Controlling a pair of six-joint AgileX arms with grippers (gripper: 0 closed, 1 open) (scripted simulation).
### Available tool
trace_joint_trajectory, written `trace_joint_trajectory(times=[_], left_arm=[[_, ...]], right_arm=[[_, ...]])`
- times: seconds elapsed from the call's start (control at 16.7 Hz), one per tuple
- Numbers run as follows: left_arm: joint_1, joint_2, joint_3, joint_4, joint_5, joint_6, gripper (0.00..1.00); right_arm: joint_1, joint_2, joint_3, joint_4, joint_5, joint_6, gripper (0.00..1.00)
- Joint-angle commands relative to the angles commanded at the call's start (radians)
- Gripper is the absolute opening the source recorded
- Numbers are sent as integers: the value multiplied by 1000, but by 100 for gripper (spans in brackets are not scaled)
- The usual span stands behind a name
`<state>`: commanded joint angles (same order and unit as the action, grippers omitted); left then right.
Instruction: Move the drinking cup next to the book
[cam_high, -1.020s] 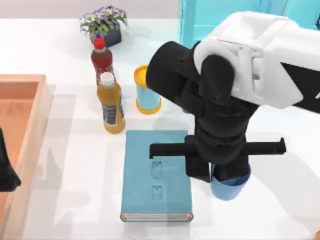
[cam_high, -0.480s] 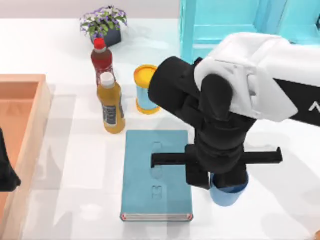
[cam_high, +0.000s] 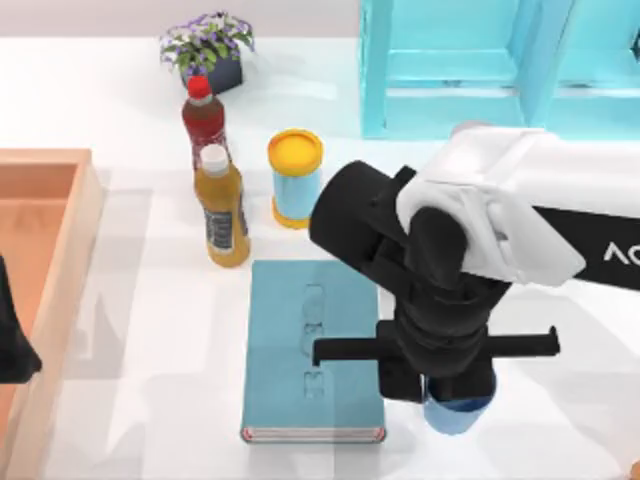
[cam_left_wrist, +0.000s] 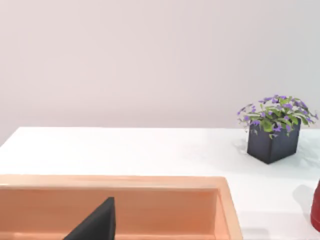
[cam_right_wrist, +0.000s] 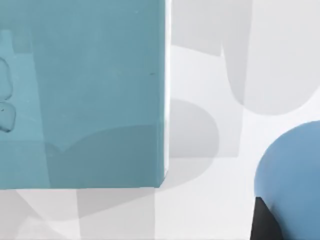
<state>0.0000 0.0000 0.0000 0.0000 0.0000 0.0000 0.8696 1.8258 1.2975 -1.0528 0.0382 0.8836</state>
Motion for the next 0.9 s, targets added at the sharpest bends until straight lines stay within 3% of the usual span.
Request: trace_joint_trajectory(times=[0.06, 0.84, 0.9], left_arm=[[0, 0, 0, 0, 0, 0, 100], [0, 0, 0, 0, 0, 0, 100], [0, 0, 0, 0, 0, 0, 100]], right_arm=[[0, 0, 0, 0, 0, 0, 0], [0, 0, 0, 0, 0, 0, 98], [0, 0, 0, 0, 0, 0, 100]])
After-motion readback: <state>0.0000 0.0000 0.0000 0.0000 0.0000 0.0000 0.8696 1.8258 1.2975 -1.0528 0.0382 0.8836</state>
